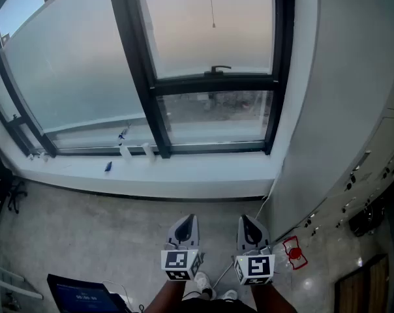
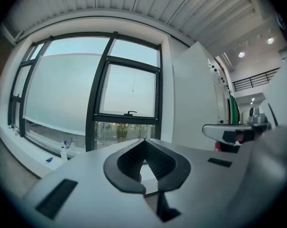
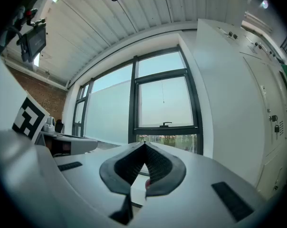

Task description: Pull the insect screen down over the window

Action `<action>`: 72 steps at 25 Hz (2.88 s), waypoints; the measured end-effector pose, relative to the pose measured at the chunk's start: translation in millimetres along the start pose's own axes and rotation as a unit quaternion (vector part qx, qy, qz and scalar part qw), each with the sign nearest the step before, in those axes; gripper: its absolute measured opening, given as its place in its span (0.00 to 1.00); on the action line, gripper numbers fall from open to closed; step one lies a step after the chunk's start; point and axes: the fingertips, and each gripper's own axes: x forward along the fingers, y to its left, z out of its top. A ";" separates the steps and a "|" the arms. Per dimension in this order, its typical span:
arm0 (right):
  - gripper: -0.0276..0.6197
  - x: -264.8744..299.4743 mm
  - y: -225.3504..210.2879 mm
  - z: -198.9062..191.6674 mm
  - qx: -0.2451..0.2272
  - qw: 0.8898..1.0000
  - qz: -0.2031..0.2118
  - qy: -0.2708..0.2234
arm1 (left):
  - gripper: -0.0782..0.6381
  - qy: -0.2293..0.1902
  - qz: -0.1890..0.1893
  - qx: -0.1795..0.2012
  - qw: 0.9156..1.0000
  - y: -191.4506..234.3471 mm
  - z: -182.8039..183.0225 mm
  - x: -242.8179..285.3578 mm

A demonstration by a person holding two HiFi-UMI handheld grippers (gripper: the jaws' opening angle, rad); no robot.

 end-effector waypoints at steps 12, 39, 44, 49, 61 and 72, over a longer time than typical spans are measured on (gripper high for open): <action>0.05 -7.5 -0.9 -4.5 -0.007 1.000 -0.008 0.013 | 0.11 0.010 -0.010 0.013 1.000 -14.5 3.9 -1.1; 0.05 97.1 -2.8 -12.2 -0.011 0.999 -0.045 0.023 | 0.11 0.013 -0.026 0.010 1.000 60.0 19.1 86.5; 0.05 119.2 -0.2 -16.3 -0.006 0.998 -0.050 0.030 | 0.11 0.024 -0.024 0.013 0.999 78.4 19.8 101.9; 0.05 140.3 -3.1 -12.0 -0.033 0.998 -0.038 0.037 | 0.11 0.013 -0.032 0.013 0.999 82.7 26.0 121.8; 0.05 218.2 -39.1 -32.7 -0.020 0.998 -0.019 0.048 | 0.11 0.021 -0.017 0.014 1.000 98.8 23.6 198.5; 0.05 324.8 -105.1 -25.3 -0.025 0.998 -0.005 0.054 | 0.11 0.018 0.007 0.013 1.000 110.4 46.5 315.5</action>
